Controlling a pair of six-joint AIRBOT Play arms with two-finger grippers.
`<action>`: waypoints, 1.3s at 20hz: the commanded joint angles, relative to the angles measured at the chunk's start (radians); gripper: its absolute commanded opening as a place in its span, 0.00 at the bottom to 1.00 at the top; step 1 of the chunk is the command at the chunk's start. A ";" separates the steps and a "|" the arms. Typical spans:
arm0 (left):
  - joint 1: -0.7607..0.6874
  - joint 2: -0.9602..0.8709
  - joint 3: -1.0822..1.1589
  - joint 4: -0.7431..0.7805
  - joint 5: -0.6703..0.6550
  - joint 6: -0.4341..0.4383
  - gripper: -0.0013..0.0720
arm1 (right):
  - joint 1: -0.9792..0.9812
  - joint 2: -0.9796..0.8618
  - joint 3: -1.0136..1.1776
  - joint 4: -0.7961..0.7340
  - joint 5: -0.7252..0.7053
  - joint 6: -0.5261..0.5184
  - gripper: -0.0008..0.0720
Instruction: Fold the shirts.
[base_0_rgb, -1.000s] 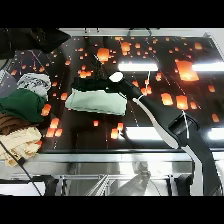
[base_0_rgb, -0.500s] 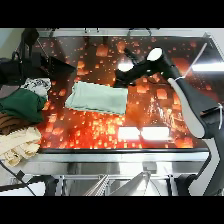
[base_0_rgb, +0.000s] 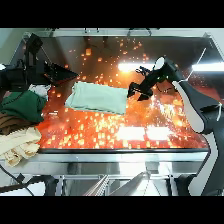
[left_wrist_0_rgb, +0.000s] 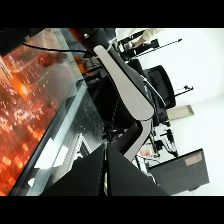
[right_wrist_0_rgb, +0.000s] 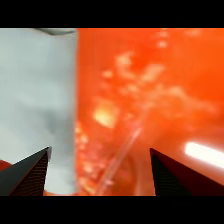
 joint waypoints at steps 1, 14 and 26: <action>-0.001 0.001 -0.002 0.000 0.004 0.002 0.02 | 0.012 -0.067 -0.006 0.205 -0.053 -0.076 0.98; -0.001 0.001 -0.002 0.001 -0.024 0.001 0.02 | -0.063 -0.006 -0.006 0.688 -0.032 -0.348 0.04; -0.001 0.001 -0.002 0.003 -0.068 0.027 0.02 | -1.160 0.620 -0.739 0.258 -0.183 -0.438 0.04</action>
